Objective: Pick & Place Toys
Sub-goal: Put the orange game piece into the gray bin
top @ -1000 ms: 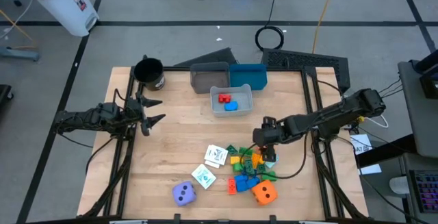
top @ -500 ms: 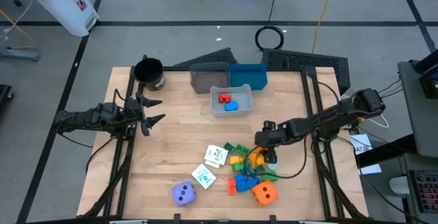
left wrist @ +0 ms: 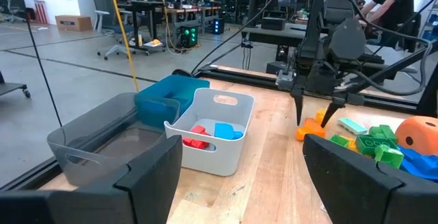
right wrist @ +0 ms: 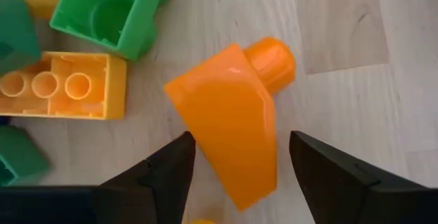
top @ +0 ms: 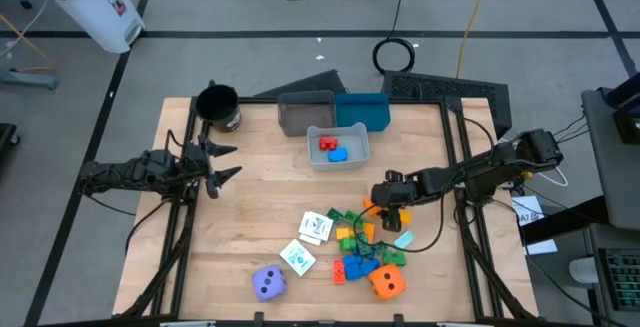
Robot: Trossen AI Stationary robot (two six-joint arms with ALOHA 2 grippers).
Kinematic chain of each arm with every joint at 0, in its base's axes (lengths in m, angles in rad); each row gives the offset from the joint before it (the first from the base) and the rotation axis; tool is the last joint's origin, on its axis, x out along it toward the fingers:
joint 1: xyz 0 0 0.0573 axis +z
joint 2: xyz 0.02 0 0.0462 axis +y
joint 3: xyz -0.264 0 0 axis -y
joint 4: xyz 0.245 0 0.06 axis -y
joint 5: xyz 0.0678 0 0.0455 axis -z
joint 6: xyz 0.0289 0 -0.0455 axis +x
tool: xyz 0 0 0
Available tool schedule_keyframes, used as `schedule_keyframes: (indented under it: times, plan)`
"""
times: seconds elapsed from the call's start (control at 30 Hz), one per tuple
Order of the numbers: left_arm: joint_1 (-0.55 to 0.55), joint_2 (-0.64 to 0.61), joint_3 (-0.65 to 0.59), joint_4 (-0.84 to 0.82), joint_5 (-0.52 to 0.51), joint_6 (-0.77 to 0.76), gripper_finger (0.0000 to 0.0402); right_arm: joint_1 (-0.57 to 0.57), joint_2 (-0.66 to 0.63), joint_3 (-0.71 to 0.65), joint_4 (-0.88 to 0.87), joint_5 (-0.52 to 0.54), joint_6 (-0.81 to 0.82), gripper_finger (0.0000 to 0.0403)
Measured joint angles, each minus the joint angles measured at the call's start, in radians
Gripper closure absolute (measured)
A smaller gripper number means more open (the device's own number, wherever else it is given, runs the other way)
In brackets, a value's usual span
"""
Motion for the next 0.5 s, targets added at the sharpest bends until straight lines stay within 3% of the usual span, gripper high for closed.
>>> schedule_keyframes:
  times: [0.5]
  plan:
    - [0.0,0.0,0.0,0.035,0.0,-0.003,0.0091,0.0,0.0,0.0,0.005,0.0,-0.022,0.0214]
